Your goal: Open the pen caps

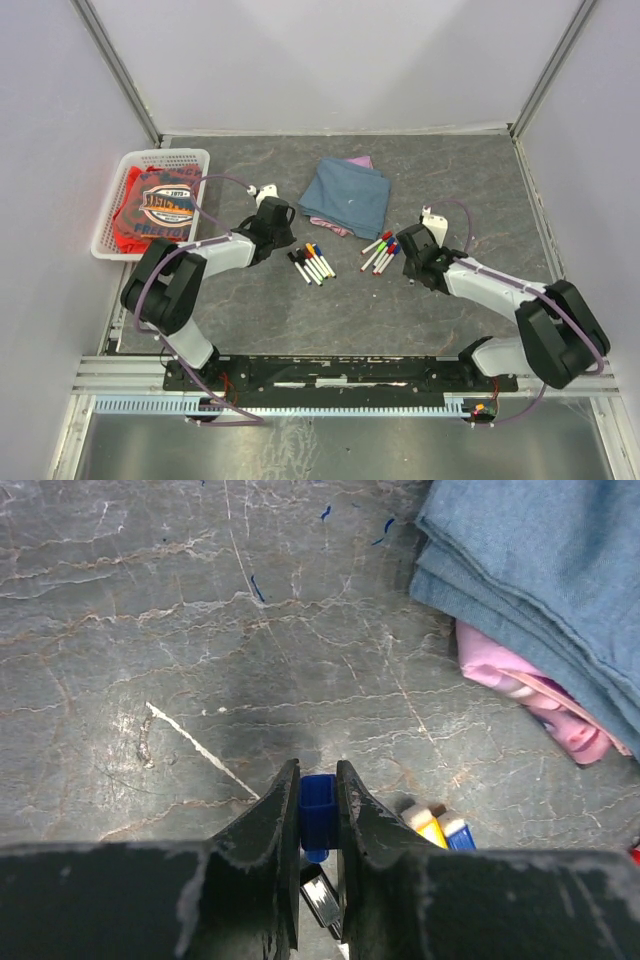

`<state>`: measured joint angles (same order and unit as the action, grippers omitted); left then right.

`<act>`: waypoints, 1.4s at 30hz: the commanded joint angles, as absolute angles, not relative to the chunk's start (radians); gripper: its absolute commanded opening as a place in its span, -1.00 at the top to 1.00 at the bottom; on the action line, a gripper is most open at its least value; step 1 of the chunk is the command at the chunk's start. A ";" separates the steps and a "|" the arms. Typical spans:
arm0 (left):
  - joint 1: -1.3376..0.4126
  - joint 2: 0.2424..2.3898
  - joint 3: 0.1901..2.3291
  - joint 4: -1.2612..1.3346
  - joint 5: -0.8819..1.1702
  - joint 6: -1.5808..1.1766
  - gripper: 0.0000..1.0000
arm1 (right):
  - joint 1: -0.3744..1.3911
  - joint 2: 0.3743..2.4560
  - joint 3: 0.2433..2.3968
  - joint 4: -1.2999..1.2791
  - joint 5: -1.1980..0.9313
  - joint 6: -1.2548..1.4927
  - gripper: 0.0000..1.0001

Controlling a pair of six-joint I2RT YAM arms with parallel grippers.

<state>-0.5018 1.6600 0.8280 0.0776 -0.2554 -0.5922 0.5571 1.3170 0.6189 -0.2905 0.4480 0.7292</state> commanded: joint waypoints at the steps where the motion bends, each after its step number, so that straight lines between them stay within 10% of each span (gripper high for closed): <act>1: -0.490 1.683 0.864 0.127 -0.231 -0.554 0.55 | 0.523 1.382 0.659 -0.233 0.428 0.721 0.71; 11: -0.475 1.715 0.874 0.126 -0.217 -0.540 0.01 | 0.509 1.461 0.673 -0.221 0.411 0.719 0.40; 42: -0.475 1.501 0.790 0.140 -0.181 -0.565 -0.32 | 0.560 1.427 0.782 -0.245 0.361 0.776 0.09</act>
<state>-0.4789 1.5578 0.8005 0.0990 -0.1955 -0.5716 0.5491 1.3922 0.7258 -0.2836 0.3672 0.7471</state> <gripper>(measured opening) 0.656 0.452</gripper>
